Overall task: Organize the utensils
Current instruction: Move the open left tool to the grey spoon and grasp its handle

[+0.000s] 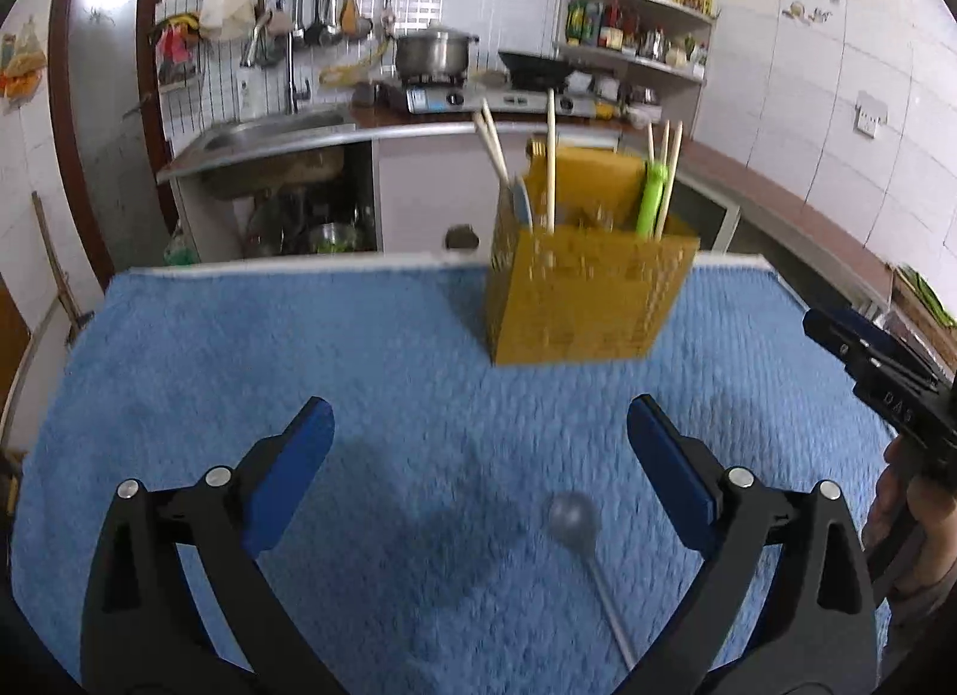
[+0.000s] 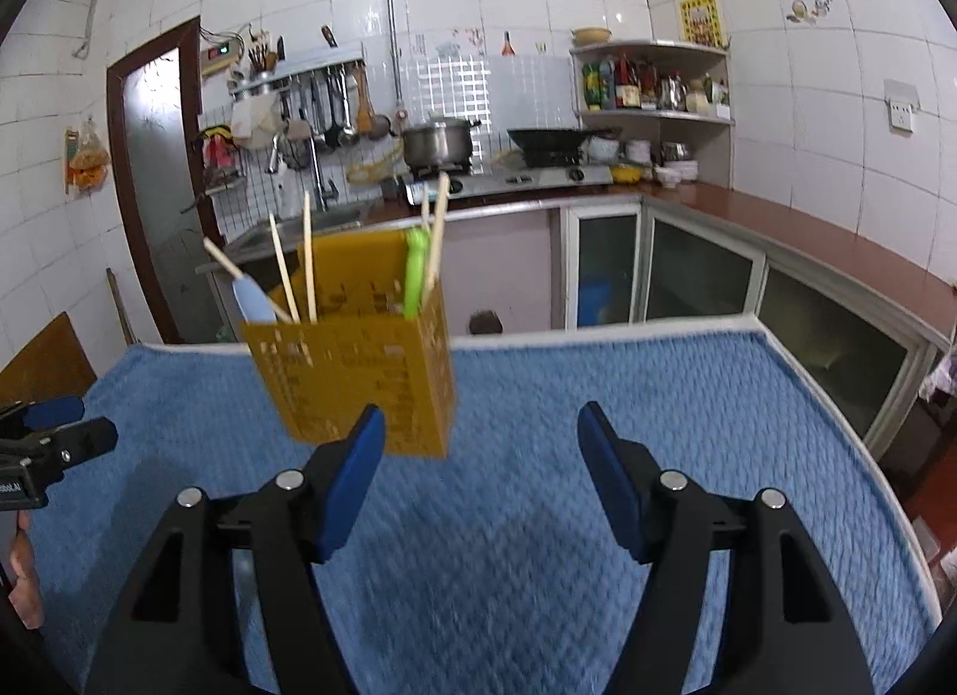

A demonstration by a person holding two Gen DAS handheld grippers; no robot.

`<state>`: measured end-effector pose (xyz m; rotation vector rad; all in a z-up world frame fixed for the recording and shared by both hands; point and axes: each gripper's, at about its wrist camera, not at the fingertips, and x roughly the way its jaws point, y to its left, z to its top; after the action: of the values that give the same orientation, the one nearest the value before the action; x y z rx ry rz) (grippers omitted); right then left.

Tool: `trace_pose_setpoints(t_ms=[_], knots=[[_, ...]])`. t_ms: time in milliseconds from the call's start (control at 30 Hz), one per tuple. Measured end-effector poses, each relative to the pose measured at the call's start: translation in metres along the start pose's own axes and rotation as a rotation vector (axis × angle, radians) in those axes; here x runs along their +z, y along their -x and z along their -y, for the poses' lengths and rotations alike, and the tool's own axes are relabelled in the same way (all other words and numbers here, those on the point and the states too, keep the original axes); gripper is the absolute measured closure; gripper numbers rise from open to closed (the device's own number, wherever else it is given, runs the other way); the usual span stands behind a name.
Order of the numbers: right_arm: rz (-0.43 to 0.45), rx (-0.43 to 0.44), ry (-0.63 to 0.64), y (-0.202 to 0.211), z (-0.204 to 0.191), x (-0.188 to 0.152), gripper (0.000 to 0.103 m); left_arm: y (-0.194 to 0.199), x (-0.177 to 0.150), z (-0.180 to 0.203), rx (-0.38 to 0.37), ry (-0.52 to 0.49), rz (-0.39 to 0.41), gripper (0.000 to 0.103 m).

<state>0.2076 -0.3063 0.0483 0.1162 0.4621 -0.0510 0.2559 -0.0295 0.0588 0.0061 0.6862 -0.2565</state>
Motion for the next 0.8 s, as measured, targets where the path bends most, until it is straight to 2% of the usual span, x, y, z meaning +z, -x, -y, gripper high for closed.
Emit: trace_pose_setpoints(t_ms=[367,400,500,633,700,800], knots=[[-0.075,-0.045,-0.001,-0.002,0.017,-0.040,0.037,-0.043,-0.050,0.025,-0.023,-0.005,-0.175,0.009],[-0.080,-0.048,-0.002,-0.003,0.018,-0.042,0.037,-0.047,-0.053,0.028,-0.020,-0.013,-0.185,0.011],[-0.098,-0.053,-0.008,-0.004,0.022,-0.048,0.037,-0.063,-0.060,0.037,-0.025,-0.032,-0.241,0.025],[-0.132,-0.064,-0.016,-0.010,0.028,-0.054,0.037,-0.079,-0.065,0.043,-0.018,-0.026,-0.289,0.026],[-0.142,-0.067,-0.018,-0.012,0.031,-0.055,0.037,-0.085,-0.065,0.044,-0.033,-0.021,-0.310,0.031],[-0.155,-0.068,-0.025,-0.015,0.033,-0.059,0.037,-0.091,-0.065,0.048,-0.017,-0.040,-0.313,0.033]])
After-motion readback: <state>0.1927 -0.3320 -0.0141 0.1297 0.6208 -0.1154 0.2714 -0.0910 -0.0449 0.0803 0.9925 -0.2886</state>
